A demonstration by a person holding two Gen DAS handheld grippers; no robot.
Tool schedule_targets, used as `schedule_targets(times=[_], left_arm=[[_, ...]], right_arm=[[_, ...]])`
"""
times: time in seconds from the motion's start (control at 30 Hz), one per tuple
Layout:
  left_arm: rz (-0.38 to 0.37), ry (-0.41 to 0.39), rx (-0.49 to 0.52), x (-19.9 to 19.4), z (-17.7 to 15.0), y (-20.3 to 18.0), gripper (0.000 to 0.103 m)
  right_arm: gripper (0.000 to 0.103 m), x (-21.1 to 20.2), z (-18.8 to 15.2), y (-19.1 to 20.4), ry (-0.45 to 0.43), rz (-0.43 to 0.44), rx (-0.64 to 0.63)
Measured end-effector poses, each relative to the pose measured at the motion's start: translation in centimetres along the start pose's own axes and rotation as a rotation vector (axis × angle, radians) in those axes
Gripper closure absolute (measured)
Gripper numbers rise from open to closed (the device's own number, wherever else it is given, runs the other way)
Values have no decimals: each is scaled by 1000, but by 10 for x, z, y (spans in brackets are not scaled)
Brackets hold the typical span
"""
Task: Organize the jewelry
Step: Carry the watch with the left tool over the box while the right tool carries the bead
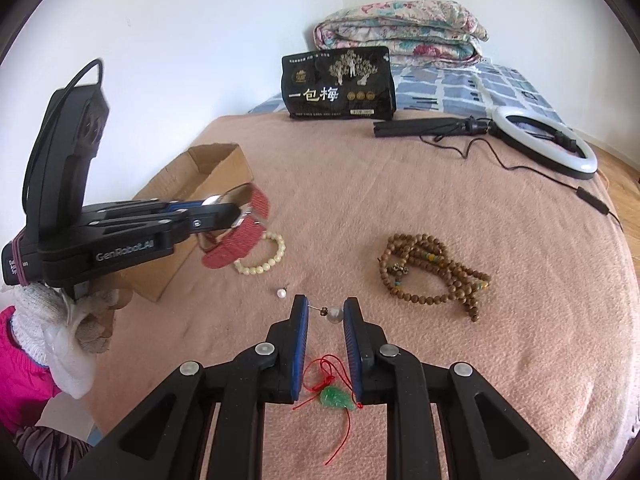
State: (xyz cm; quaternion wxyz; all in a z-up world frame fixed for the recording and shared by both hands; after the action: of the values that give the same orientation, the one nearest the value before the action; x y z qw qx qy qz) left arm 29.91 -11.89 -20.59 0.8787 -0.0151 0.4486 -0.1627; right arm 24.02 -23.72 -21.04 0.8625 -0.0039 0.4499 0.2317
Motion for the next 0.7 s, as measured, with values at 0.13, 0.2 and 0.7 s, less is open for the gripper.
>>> schedule_targets(times=[0.13, 0.2, 0.7], left_arm=[[19, -25, -5, -18, -1, 11, 93], [30, -39, -7, -28, -1, 17, 93], [124, -125, -44, -86, -8, 76, 93]], right_arm=[[87, -7, 5, 6, -12, -8, 1], [87, -9, 8, 10, -17, -14, -2], [87, -4, 43, 61, -37, -8, -44]])
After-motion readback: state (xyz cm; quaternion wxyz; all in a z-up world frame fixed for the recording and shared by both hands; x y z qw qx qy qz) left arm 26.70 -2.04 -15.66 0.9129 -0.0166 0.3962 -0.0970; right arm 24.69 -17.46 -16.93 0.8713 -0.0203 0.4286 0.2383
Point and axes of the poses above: each gripper's, at about its wrist camera, not at the fingertips, and x roughly the way its jaws point, y to its left, z to its top, the point moved 9 cm from there along x, roughly the way its jaws point, and after that the axes turned 3 degrees about y, right-handed, at the moved point
